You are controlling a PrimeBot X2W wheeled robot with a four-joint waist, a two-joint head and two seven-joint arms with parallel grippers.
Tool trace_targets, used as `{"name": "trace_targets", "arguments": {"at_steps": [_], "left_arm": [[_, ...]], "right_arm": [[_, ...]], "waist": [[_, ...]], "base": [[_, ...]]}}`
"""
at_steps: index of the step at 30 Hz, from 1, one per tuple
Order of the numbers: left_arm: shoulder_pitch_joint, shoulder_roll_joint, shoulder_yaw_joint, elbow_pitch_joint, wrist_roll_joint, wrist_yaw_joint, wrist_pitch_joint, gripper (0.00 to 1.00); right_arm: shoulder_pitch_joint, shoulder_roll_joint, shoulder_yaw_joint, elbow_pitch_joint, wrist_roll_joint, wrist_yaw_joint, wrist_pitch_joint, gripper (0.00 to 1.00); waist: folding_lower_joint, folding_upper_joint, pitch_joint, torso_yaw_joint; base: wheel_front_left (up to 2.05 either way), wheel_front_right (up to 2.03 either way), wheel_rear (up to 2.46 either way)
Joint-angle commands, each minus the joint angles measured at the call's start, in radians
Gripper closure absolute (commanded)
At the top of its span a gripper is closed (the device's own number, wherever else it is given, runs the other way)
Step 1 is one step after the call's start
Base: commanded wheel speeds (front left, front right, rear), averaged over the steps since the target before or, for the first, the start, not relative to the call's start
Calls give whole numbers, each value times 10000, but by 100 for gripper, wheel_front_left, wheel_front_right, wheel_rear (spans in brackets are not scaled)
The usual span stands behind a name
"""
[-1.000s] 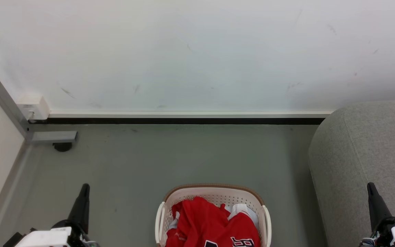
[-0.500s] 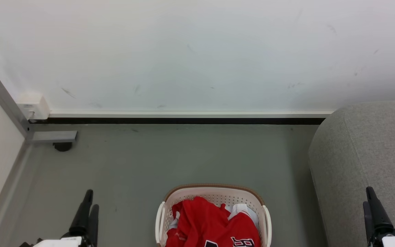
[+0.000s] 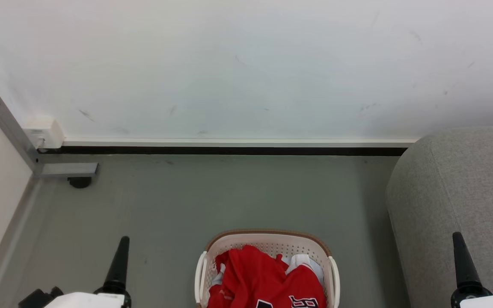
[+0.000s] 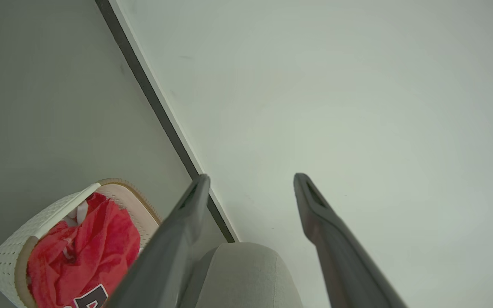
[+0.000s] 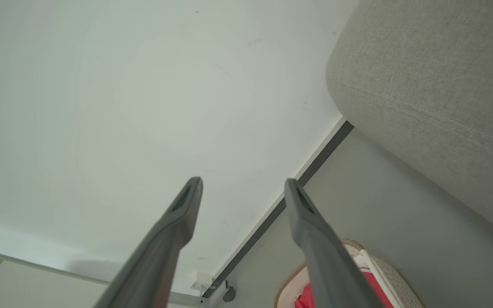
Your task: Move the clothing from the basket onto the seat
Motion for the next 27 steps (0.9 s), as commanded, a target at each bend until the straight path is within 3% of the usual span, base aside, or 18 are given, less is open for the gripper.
{"name": "trace_targets", "arguments": {"at_steps": [1,27], "left_arm": [[-57,74,-37,-173,382,40,-129,0],[147,99,-531,-274,4415,261,-1071,0]], "right_arm": [[-87,-101,41,-207,-403,-4,-122,0],[164,-139,349,-381,-4548,-8,-1065,0]], "waist": [[0,-1,-3,2],[0,-1,-64,145]], "base": [[0,0,0],[0,0,0]]}}
